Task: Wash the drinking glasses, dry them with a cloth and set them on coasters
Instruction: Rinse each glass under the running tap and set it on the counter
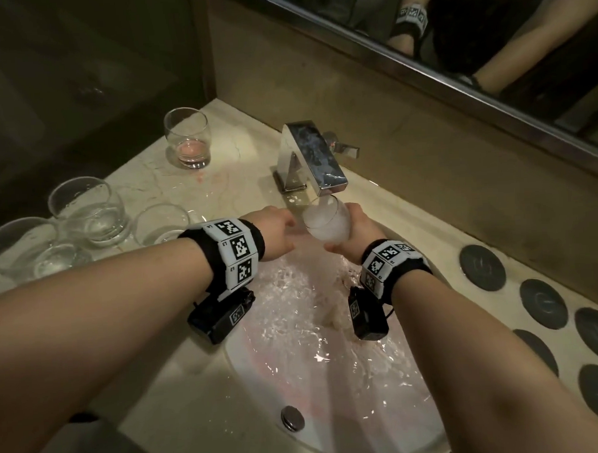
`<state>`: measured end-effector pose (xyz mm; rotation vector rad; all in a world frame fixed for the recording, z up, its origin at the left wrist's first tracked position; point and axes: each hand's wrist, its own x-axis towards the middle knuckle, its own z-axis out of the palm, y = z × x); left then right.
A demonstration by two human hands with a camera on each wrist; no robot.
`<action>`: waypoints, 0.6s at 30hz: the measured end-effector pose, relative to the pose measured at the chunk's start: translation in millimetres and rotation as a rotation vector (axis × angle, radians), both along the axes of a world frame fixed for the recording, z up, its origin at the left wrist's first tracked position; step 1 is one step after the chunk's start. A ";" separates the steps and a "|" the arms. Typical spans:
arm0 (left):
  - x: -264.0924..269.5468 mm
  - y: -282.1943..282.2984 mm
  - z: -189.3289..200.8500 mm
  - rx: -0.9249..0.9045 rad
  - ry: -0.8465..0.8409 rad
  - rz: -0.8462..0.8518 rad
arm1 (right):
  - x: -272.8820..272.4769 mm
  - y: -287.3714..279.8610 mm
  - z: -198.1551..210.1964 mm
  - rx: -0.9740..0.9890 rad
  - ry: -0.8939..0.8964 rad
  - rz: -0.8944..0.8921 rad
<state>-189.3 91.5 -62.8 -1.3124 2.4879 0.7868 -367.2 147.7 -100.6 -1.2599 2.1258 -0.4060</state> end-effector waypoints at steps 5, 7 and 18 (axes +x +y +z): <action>-4.8 0.9 -0.5 0.007 -0.006 -0.006 | -10.3 9.5 7.3 0.032 0.055 0.052; -7.4 1.7 1.3 0.000 -0.001 -0.014 | -16.5 14.4 11.3 0.063 0.113 0.084; -14.9 8.8 2.9 0.023 0.052 0.001 | -24.2 22.4 26.7 0.233 0.482 0.208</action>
